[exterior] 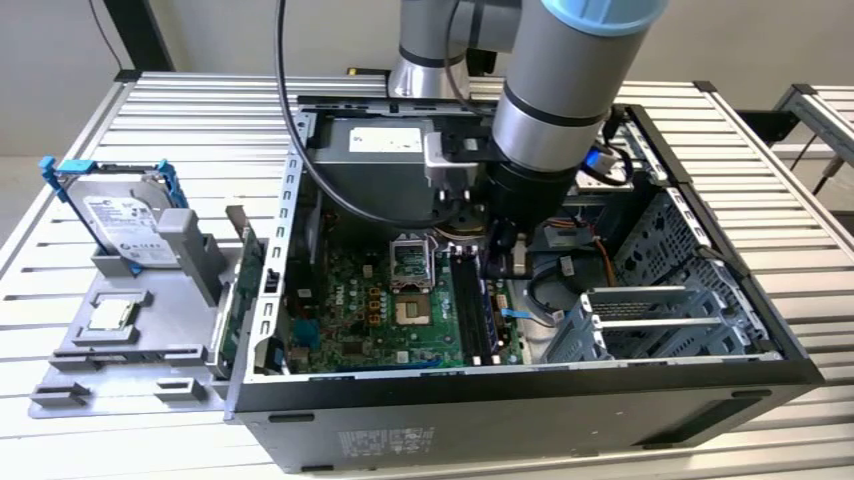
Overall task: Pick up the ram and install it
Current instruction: 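Press down the ram until it locks into place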
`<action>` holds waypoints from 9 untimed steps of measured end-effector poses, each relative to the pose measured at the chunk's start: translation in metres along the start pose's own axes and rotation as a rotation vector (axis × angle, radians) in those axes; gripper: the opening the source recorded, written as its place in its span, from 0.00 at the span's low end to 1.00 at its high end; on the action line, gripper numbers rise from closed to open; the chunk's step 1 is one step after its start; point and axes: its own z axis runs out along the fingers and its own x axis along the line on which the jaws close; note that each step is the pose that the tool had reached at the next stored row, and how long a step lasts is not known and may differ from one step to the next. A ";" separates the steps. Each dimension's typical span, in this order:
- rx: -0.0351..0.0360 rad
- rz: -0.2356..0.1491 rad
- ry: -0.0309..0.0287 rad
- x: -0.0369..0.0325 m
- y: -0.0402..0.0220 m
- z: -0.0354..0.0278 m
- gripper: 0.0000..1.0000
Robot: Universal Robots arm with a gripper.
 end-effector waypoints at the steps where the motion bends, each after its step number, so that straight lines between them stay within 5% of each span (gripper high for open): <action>1: 0.0000 -0.002 0.0002 0.0012 -0.0001 0.0002 0.00; 9: -0.0035 -0.004 0.0016 0.0043 0.0000 0.0003 0.00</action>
